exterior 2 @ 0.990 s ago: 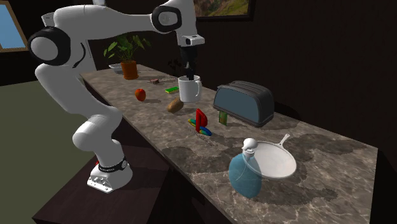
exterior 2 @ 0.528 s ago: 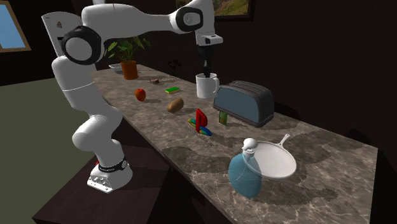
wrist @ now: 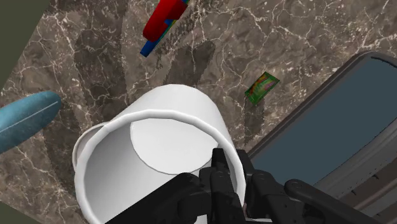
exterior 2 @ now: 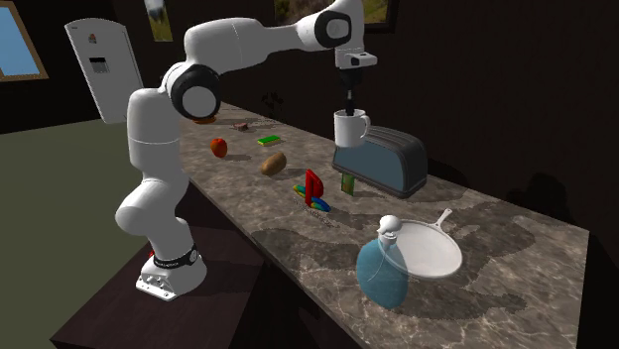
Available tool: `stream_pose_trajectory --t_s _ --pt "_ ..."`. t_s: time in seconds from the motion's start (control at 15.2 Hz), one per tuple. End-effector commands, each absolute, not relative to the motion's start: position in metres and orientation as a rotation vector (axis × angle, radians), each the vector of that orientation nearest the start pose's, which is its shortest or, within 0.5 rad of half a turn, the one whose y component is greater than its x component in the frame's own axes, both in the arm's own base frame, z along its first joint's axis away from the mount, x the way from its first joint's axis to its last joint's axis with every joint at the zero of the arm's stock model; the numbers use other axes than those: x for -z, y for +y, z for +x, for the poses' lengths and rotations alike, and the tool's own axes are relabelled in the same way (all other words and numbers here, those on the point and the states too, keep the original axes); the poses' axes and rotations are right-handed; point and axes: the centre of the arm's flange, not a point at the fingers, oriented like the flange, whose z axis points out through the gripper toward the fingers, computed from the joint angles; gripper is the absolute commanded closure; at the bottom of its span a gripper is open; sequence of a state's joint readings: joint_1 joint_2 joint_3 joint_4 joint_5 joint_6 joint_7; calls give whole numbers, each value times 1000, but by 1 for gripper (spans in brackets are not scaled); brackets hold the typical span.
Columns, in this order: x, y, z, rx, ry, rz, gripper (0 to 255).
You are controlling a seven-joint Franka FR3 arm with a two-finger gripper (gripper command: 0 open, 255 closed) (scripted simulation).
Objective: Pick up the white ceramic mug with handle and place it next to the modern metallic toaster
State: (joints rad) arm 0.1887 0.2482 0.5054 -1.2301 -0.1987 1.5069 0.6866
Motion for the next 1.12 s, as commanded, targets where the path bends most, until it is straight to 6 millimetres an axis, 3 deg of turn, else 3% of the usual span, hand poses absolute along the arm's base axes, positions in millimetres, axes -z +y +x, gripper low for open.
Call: stream_pose_trajectory --t_s 0.0,1.06 --pt "-643 345 524 149 48 -3163 255" --pt "-558 345 524 149 48 -3163 255"
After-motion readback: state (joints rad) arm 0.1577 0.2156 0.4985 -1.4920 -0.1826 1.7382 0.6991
